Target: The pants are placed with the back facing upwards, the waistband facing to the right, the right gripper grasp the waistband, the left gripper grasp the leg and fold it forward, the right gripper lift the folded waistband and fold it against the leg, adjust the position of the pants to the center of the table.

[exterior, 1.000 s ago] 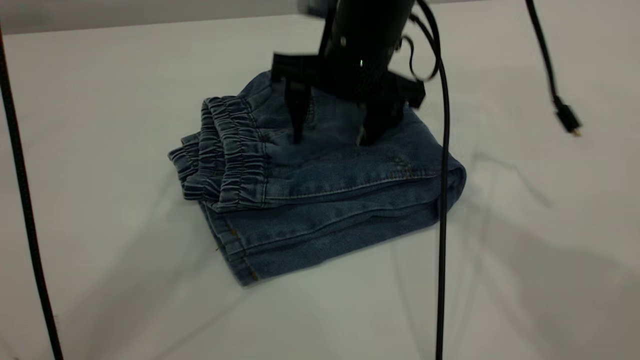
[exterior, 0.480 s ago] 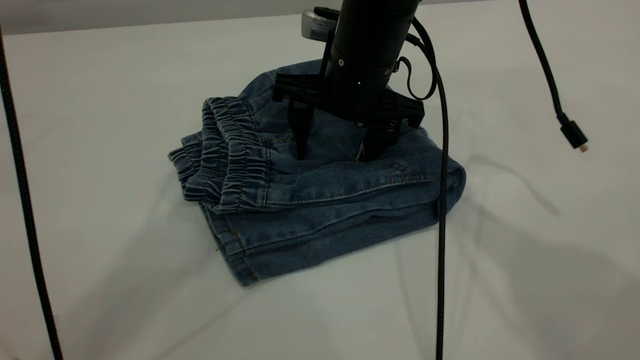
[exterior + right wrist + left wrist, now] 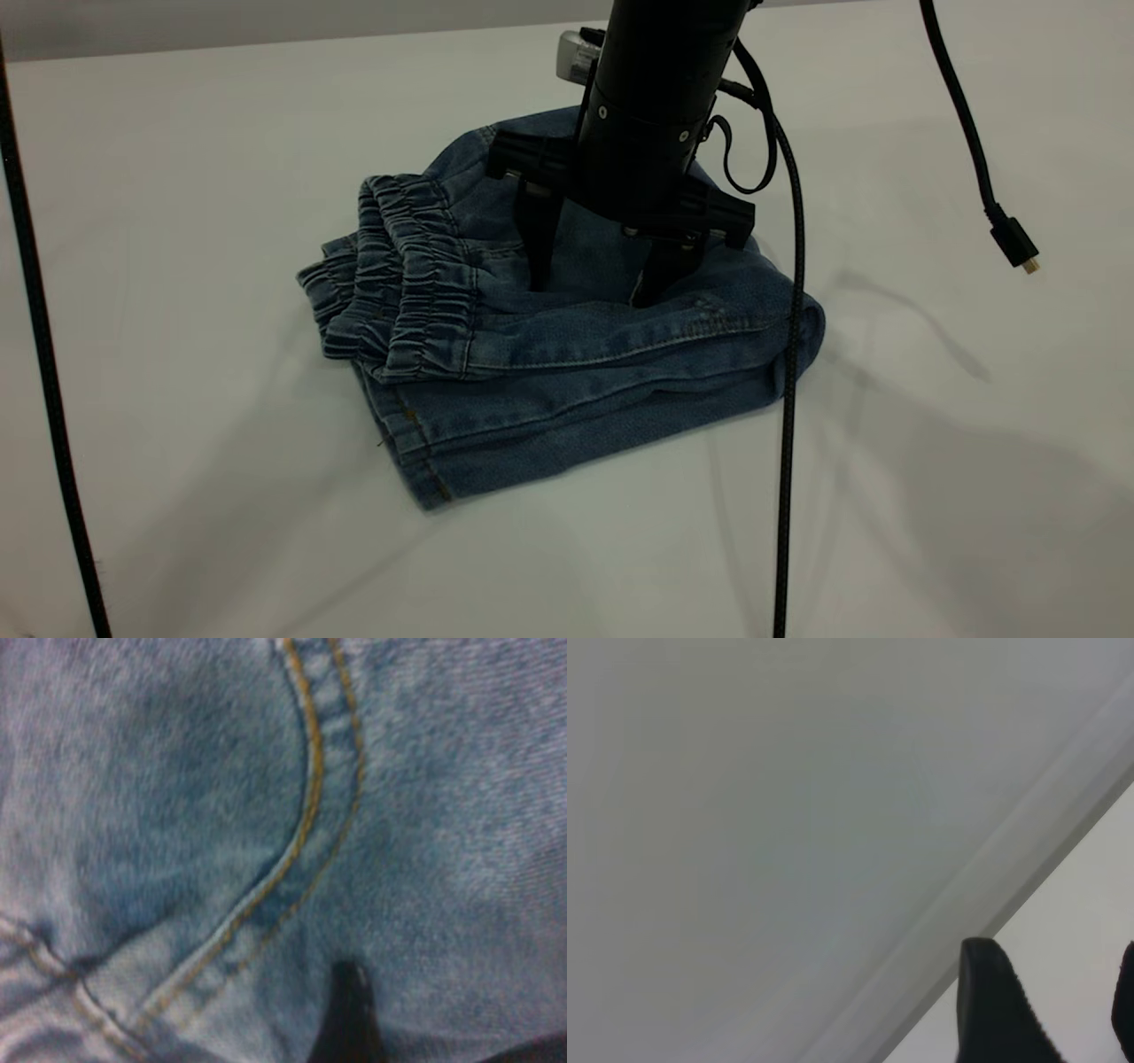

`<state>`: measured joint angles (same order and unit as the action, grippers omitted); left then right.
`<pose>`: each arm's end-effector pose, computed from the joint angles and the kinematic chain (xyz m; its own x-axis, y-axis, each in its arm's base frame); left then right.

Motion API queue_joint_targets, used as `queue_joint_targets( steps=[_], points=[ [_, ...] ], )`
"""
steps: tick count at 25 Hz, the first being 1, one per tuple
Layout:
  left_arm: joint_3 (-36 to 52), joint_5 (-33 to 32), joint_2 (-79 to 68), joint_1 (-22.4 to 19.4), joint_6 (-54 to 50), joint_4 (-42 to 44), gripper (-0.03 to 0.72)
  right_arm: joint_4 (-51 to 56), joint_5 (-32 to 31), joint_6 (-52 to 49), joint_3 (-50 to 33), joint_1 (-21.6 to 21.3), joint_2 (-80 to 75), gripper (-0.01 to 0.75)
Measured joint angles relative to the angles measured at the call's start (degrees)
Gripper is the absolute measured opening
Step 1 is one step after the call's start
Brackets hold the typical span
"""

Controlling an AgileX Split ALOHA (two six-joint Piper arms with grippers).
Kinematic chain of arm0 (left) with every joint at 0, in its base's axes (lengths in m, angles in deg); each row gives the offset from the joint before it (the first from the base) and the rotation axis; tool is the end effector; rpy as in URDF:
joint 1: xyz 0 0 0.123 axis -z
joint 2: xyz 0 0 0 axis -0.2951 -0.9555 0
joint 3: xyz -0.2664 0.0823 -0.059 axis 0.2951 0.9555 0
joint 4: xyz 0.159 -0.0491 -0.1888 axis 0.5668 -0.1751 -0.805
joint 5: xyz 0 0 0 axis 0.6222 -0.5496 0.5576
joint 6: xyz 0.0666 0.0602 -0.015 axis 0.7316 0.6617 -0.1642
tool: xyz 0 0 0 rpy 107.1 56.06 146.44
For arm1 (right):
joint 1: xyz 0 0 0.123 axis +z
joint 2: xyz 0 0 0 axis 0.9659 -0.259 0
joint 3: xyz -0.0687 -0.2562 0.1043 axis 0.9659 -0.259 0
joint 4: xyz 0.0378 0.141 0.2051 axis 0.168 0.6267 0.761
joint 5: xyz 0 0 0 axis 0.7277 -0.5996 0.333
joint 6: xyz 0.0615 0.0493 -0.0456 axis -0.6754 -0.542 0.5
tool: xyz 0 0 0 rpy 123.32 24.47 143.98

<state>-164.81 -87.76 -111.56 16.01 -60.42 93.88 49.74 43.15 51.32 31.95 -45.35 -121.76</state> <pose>0.3276 -0.1967 0.3909 -0.0721 0.6162 -0.7843 0.5147 0.6965 0.4999 0.3787 0.2385 0.0605 -0.9607 0.2719 0.0553 0.2768 0.9258 0.2576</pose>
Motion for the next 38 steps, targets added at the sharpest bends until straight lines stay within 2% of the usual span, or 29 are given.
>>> queue_joint_targets(
  steps=[5,10,30,35,38],
  points=[
    [0.0,0.0,0.0,0.0,0.0,0.0,0.324,-4.2,-3.5,7.8,0.0,0.1,0.0,0.477],
    [0.0,-0.3,0.0,0.0,0.0,0.0,0.324,-4.7,-3.5,5.2,0.0,0.1,0.1,0.477],
    [0.0,-1.8,1.9,0.0,0.0,-0.4,0.315,0.6,-2.4,-45.8,-0.1,0.0,0.0,0.477],
    [0.0,-2.2,1.9,0.0,0.0,-0.4,0.293,-0.5,-3.0,-52.2,-0.1,-0.6,0.0,0.477],
    [0.0,-2.2,1.9,0.0,0.0,-0.4,0.290,-0.3,-4.2,-54.7,-0.1,-2.7,0.1,0.477]
  ],
)
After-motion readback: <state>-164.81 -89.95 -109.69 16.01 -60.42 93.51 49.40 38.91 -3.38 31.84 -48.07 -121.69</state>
